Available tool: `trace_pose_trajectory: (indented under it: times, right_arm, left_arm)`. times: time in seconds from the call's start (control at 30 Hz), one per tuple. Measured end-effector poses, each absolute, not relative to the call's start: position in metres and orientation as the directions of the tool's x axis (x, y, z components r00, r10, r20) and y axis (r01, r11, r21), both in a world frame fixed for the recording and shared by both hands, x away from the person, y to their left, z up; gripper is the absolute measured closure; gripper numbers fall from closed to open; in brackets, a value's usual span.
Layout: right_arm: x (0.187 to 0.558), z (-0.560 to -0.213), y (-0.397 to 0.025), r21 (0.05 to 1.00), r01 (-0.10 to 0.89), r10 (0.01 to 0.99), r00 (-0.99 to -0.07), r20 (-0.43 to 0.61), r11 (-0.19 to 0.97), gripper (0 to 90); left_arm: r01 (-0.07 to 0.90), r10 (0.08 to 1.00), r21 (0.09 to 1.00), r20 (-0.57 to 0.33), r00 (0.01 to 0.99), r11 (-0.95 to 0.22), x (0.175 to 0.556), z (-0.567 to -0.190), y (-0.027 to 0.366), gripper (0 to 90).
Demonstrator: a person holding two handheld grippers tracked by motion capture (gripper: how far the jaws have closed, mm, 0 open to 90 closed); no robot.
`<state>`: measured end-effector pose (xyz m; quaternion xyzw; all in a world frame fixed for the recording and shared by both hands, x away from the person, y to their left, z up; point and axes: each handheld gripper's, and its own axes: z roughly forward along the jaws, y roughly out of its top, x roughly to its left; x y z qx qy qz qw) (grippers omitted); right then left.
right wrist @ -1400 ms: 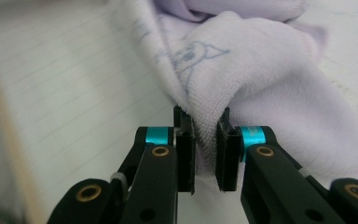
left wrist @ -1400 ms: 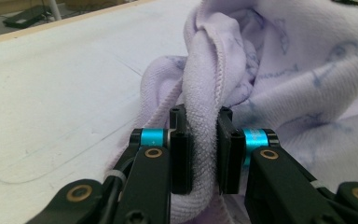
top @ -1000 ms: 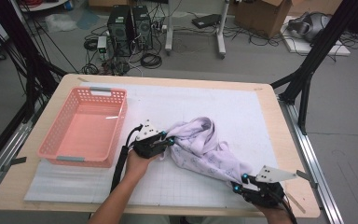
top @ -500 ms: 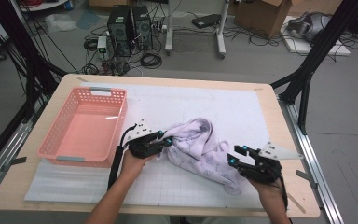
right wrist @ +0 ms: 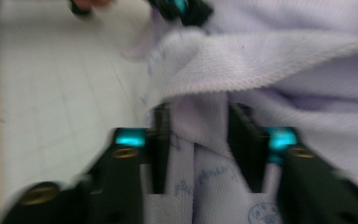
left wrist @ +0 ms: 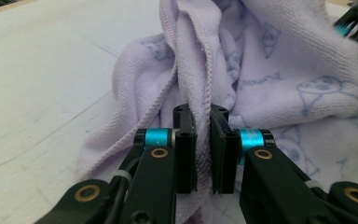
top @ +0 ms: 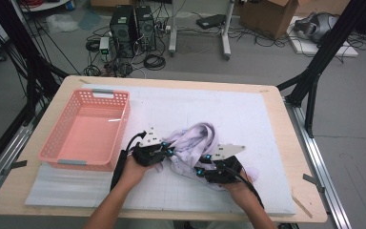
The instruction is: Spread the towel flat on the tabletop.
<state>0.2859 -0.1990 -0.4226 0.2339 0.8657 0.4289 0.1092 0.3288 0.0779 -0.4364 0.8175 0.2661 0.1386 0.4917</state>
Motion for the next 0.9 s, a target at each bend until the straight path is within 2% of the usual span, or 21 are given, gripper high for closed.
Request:
trace_pose_trajectory:
  times: [0.03, 0.07, 0.1, 0.13, 0.27, 0.43, 0.57, 0.67, 0.9]
  right_arm:
    - [0.286, -0.423, -0.199, 0.794, 0.311, 0.499, -0.867, 0.012, 0.523, 65.7]
    - [0.291, -0.429, -0.196, 0.764, 0.354, 0.518, -0.855, 0.031, 0.539, 77.7]
    - [0.291, -0.429, -0.196, 0.764, 0.354, 0.518, -0.855, 0.031, 0.539, 77.7]
    - [0.293, -0.429, -0.200, 0.781, 0.352, 0.532, -0.846, 0.031, 0.516, 84.8]
    - [0.298, -0.421, -0.214, 0.797, 0.371, 0.573, -0.819, 0.038, 0.476, 85.4]
    - [0.299, -0.414, -0.231, 0.824, 0.371, 0.577, -0.814, 0.066, 0.428, 84.3]
    - [0.295, -0.410, -0.242, 0.838, 0.342, 0.599, -0.801, 0.023, 0.426, 86.0]
    - [0.298, -0.400, -0.255, 0.869, 0.317, 0.655, -0.755, -0.012, 0.381, 86.8]
    - [0.328, -0.365, -0.278, 0.893, 0.313, 0.768, -0.638, -0.054, 0.322, 87.0]
  left_arm:
    - [0.299, 0.571, 0.878, -0.035, 0.820, -0.375, 0.329, -0.436, 0.078, 81.7]
    - [0.293, 0.574, 0.880, -0.028, 0.818, -0.375, 0.328, -0.436, 0.078, 81.7]
    - [0.293, 0.574, 0.880, -0.028, 0.818, -0.375, 0.328, -0.436, 0.078, 81.8]
    - [0.292, 0.602, 0.897, -0.036, 0.798, -0.333, 0.331, -0.433, 0.082, 81.8]
    - [0.282, 0.632, 0.911, -0.030, 0.775, -0.303, 0.336, -0.428, 0.084, 81.7]
    - [0.257, 0.633, 0.928, -0.030, 0.773, -0.271, 0.341, -0.417, 0.077, 81.6]
    - [0.251, 0.638, 0.934, -0.032, 0.769, -0.255, 0.345, -0.410, 0.075, 80.5]
    - [0.258, 0.630, 0.915, -0.005, 0.777, -0.311, 0.344, -0.413, 0.074, 80.3]
    - [0.256, 0.671, 0.915, 0.022, 0.741, -0.313, 0.347, -0.412, 0.081, 80.4]
